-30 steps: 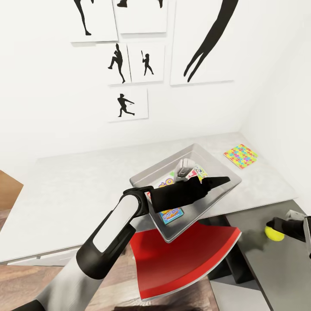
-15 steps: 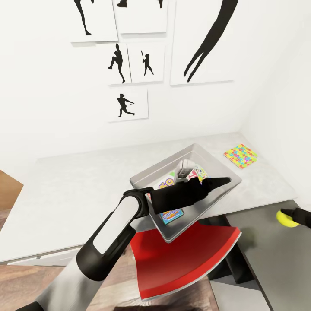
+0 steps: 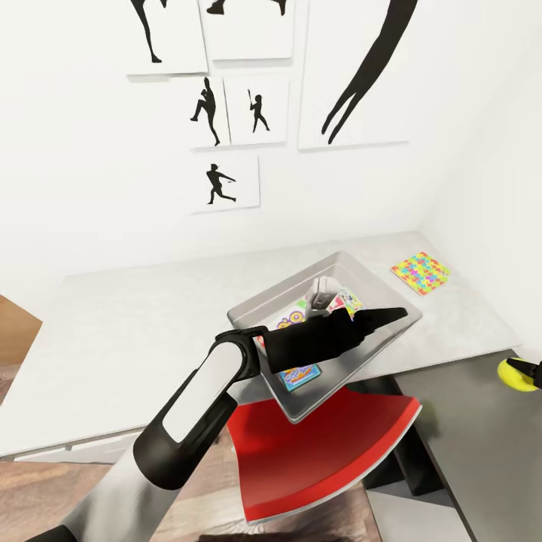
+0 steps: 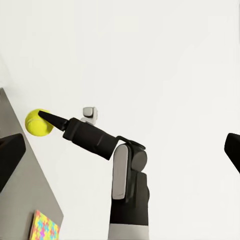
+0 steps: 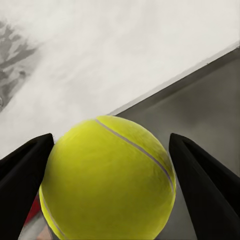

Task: Put all the toys in the child's room - the three board games (two on the bed and one on the table), the two jigsaw puzzles on the table, and the tennis ball on the table - inside the toy box on the table in the child's room.

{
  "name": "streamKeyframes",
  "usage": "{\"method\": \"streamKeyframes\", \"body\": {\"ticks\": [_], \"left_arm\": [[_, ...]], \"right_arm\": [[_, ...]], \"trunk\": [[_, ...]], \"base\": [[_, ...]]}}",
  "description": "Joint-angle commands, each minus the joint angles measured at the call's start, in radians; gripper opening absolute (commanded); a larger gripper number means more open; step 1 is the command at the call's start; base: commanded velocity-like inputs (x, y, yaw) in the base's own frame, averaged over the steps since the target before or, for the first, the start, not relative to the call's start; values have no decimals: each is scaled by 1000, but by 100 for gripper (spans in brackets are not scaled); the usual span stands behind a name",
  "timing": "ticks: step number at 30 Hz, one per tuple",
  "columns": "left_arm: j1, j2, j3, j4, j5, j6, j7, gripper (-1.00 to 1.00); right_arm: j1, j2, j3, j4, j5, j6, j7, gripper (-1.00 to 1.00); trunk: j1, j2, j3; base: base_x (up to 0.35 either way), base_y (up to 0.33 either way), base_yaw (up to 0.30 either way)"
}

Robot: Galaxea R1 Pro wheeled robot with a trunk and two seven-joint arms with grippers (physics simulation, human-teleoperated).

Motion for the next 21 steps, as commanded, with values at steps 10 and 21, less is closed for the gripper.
{"method": "streamKeyframes", "body": {"ticks": [10,21], "left_arm": [[-2,0,-1,-1,10,2,6,100],[-2,0,-2,-1,10,2,6,100]], "right_arm": [[6,0,-6,-20,8,4,41,-100],[10,2,-6,-24,9,4,102,-100]], "trunk": [[1,-2,9],[1,-2,23]], "base": [[0,0,129],[0,0,164]]}}
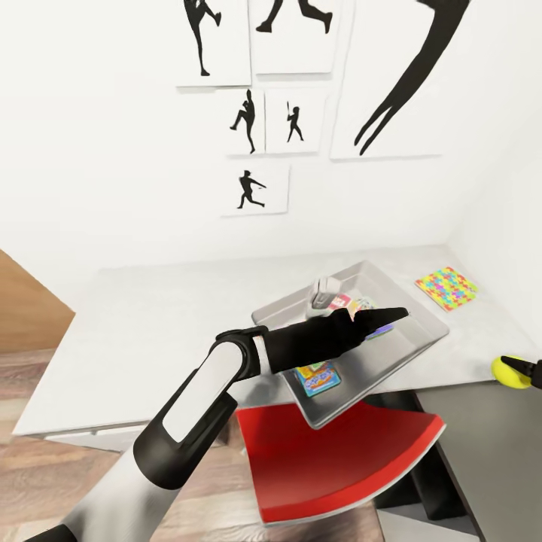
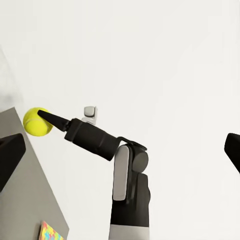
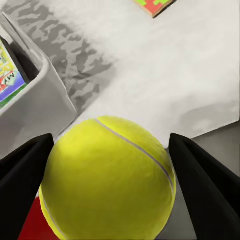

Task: Put all the toys in the child's room - the three board games (two on the bed and one on the table), the two jigsaw puzzles on the table, and the tennis ball on the table - inside the toy box on the table in the child's room.

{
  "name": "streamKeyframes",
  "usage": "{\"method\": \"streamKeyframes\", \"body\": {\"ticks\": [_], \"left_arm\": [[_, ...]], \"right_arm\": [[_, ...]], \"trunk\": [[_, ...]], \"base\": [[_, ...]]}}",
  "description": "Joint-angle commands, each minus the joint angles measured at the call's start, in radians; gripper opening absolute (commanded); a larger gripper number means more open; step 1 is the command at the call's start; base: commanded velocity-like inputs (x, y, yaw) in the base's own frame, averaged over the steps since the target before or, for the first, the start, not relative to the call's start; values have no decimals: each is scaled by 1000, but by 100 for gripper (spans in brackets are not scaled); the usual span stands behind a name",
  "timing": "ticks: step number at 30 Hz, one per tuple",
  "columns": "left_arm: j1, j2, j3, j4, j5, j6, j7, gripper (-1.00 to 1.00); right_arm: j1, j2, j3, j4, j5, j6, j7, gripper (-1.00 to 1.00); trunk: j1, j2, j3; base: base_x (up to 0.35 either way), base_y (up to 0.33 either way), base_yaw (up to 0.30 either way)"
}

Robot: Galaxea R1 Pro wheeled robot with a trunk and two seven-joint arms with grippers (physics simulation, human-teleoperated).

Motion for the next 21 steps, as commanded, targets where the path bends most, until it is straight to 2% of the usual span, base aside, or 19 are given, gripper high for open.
{"method": "streamKeyframes", "body": {"ticks": [1,11,21], "left_arm": [[-1,0,0,-1,10,2,9,100],[-1,0,0,-1,10,2,12,100],[-1,0,0,-1,9,2,14,100]], "right_arm": [[-1,0,-1,-1,10,5,12,-100],[0,3,0,-1,12,5,18,-100],[0,1,-2,-1,15,5,19,-100]], "trunk": [[1,-2,0],[1,-2,13],[1,-2,18]], "base": [[0,0,158],[0,0,130],[0,0,35]]}}
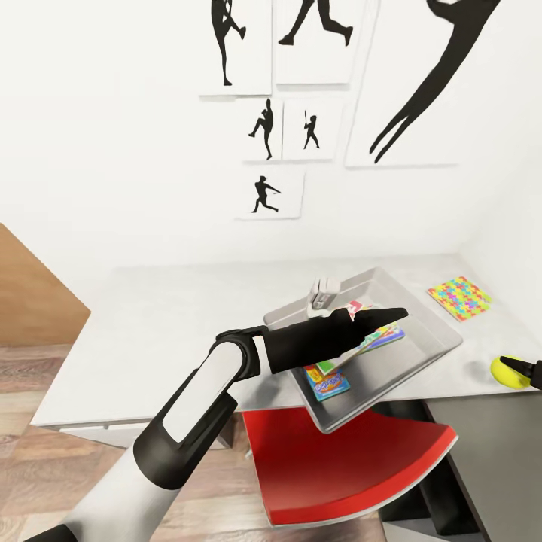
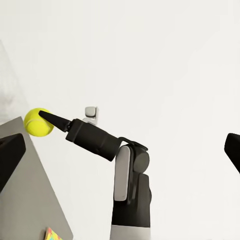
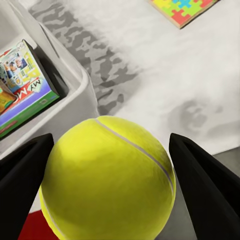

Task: Put all the toys in the child's room - the three board games (two on the bed and one on the table), the two jigsaw puzzles on the table, and the tennis ball on the table - inside the toy box on the table in the child's room.

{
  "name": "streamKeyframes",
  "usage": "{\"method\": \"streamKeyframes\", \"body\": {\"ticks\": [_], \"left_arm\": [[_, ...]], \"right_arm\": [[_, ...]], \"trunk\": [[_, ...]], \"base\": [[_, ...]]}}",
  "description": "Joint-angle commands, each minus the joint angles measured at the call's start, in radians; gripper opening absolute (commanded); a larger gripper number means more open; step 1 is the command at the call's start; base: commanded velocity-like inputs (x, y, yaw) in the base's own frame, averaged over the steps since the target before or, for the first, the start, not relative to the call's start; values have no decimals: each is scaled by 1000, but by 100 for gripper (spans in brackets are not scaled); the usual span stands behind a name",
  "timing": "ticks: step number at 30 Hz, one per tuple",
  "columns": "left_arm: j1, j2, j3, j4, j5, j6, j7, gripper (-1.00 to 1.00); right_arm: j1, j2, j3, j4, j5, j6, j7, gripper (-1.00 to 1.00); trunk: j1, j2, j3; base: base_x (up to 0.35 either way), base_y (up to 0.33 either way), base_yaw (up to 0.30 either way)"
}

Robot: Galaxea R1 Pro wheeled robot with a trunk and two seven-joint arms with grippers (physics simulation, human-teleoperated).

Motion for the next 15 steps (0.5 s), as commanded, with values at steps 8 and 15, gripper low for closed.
{"method": "streamKeyframes", "body": {"ticks": [8,15], "left_arm": [[-1,0,0,-1,10,2,10,100],[-1,0,0,-1,10,2,10,100]], "right_arm": [[-1,-3,-13,-3,9,5,11,-100],[-1,-4,-58,-5,6,5,12,-100]], "trunk": [[1,-2,-1],[1,-2,0]], "base": [[0,0,8],[0,0,14]]}}
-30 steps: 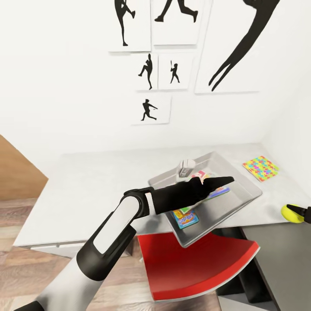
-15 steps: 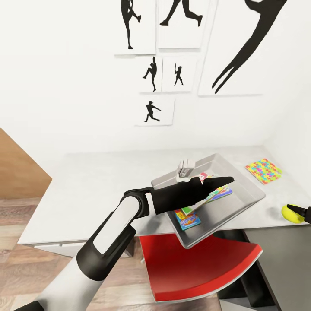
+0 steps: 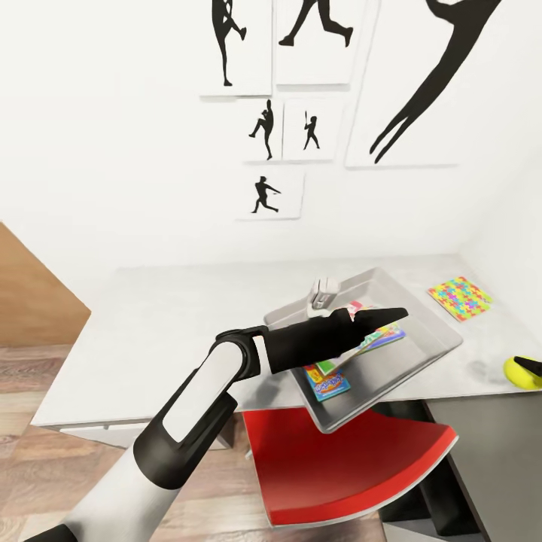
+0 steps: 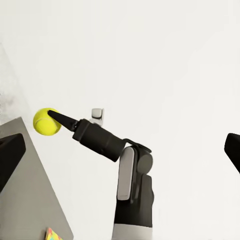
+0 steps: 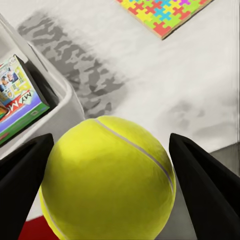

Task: Put all the toys in the child's room - the three board games (two on the bed and one on the table), the two jigsaw puzzles on the table, and the tennis ball on the table - inside the toy box on the table in the child's room.

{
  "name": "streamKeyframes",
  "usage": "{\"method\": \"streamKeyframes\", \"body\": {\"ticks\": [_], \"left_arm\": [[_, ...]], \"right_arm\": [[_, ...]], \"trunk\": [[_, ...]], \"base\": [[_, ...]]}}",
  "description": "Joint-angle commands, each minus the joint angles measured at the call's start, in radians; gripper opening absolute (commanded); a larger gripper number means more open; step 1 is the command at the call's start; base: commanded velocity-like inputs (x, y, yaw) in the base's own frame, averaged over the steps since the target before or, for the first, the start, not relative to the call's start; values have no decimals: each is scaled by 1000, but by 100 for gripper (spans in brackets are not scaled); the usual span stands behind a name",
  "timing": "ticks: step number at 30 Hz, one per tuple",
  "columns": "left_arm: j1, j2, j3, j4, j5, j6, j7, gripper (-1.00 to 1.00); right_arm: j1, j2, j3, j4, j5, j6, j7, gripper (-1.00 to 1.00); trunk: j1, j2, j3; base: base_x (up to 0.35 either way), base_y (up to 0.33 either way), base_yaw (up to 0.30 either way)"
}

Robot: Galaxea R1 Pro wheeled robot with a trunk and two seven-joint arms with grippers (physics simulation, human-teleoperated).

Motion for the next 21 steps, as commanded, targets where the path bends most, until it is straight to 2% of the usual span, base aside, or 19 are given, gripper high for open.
{"method": "streamKeyframes", "body": {"ticks": [1,8,21], "left_arm": [[-1,0,0,-1,10,2,9,100],[-3,0,-1,-1,10,2,8,100],[-3,0,-1,-1,10,3,6,100]], "right_arm": [[-1,0,-8,-1,9,5,11,-100],[-1,-1,-25,-2,8,5,11,-100],[-1,-1,-32,-2,7,5,11,-100]], "trunk": [[1,-2,-1],[1,-2,1],[1,-2,10]], "base": [[0,0,92],[0,0,165],[0,0,239]]}}
